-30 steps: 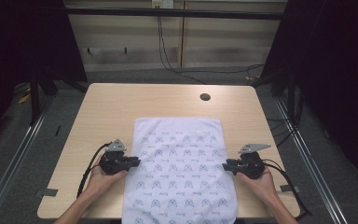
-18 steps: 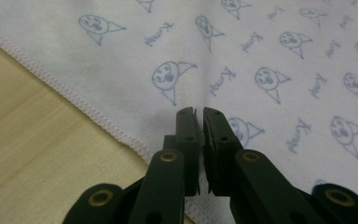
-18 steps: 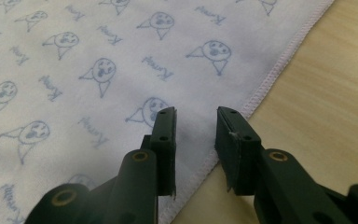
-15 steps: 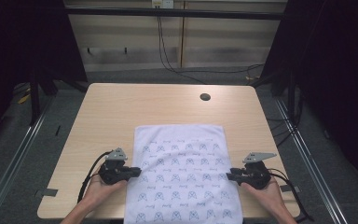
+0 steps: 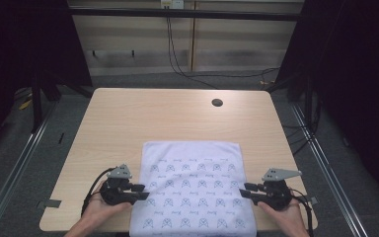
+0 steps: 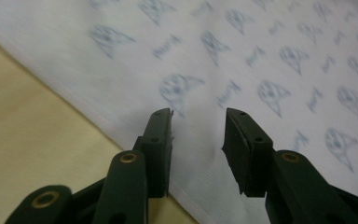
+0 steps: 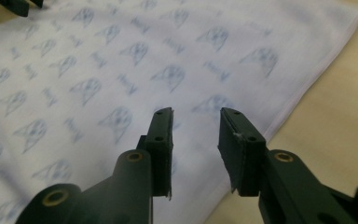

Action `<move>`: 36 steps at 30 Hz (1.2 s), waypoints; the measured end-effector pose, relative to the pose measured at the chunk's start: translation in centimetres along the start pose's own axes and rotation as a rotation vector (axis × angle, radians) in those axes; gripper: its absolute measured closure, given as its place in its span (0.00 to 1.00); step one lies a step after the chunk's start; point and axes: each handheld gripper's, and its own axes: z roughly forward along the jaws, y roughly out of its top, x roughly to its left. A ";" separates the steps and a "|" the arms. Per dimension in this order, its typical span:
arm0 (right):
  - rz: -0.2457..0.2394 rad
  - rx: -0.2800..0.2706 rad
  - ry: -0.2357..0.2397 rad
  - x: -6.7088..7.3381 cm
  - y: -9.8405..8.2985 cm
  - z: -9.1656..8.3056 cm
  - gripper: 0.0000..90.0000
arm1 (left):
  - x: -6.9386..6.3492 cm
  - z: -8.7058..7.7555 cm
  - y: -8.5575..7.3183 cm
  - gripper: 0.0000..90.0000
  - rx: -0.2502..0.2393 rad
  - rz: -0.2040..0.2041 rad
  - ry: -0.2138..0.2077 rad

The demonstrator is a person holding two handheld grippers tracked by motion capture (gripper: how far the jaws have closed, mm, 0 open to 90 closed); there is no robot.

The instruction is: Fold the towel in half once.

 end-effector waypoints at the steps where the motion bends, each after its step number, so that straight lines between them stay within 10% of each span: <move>1: 0.000 -0.009 -0.012 -0.7 0.6 0.4 0.68 | 0.6 -0.1 0.3 0.68 -0.015 -0.011 0.011; 14: 0.041 -0.035 -0.139 -10.6 7.2 7.7 0.60 | 6.6 1.8 5.7 0.71 -0.104 -0.080 0.148; 28: 0.034 0.005 -0.148 -11.3 7.4 10.4 0.58 | 10.3 2.9 5.5 0.54 -0.114 -0.149 0.169; 36: 0.043 0.001 -0.070 -10.9 7.3 10.5 0.93 | 10.8 3.6 6.2 0.51 -0.115 -0.155 0.183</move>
